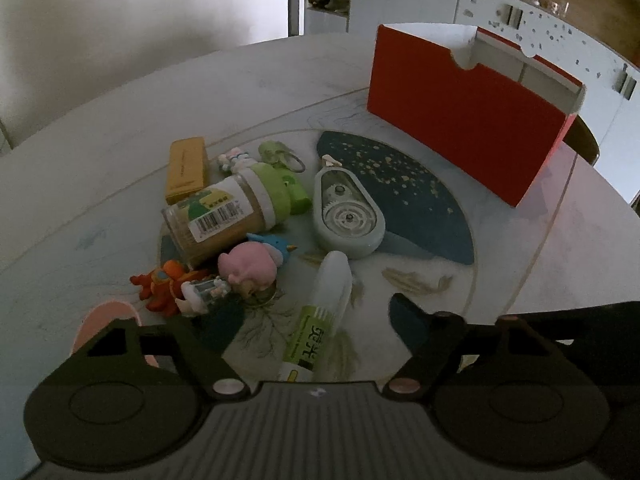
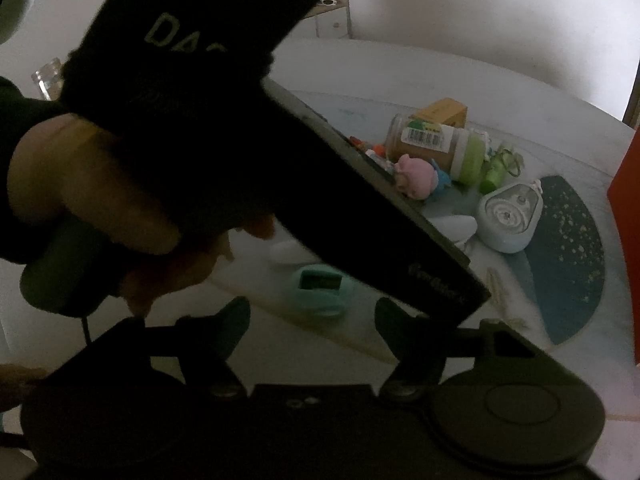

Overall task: Organize rigid objects
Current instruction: 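Move both grippers back over the items on the table, then grasp the white glue stick with the left gripper while the right grasps the teal sharpener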

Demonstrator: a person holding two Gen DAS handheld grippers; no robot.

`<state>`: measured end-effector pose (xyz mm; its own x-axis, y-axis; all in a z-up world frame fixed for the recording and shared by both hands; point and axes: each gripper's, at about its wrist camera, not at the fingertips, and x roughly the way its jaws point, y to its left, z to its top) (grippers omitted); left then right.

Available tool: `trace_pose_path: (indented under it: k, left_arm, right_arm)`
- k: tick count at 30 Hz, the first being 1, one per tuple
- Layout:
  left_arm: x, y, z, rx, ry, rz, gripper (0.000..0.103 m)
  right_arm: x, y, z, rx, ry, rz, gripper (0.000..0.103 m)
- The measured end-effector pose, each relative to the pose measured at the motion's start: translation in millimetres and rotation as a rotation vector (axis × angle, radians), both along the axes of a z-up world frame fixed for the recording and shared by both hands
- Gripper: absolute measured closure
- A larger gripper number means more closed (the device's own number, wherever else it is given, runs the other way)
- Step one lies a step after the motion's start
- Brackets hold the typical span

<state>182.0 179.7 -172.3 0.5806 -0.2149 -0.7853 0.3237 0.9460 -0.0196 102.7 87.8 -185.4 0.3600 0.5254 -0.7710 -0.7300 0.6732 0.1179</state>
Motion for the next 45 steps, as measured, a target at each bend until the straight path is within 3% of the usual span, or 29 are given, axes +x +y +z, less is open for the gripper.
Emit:
trace_pose_path:
  k: [4, 7, 13, 26, 39, 45]
  left_arm:
    - [-3.7, -3.6, -1.1, 0.030, -0.020, -0.022, 0.037]
    - [-4.1, -6.3, -2.5, 0.048, -0.019, -0.036, 0.050]
    - [-1.0, -5.1, -5.9, 0.019, 0.012, -0.034, 0.064]
    - [0.0, -11.4, -6.9, 0.031, 0.003, -0.032, 0.076]
    - [2.3, -15.3, -5.5, -0.029, 0.034, 0.015, 0.081]
    - [2.1, -16.7, 1.2, -0.051, 0.036, 0.029, 0.081]
  right_arm:
    - [-1.1, 1.4, -2.4, 0.003, 0.005, 0.005, 0.044]
    - [-3.4, 2.8, -3.3, -0.001, -0.008, 0.015, 0.045]
    - [-5.3, 2.6, -4.4, -0.002, -0.026, 0.013, 0.051]
    - [-6.3, -14.4, -3.7, -0.015, -0.041, 0.006, 0.079]
    - [3.8, -73.6, -1.4, -0.005, -0.027, -0.091, 0.088]
    - [6.2, -78.8, -0.1, 0.039, -0.001, -0.050, 0.086]
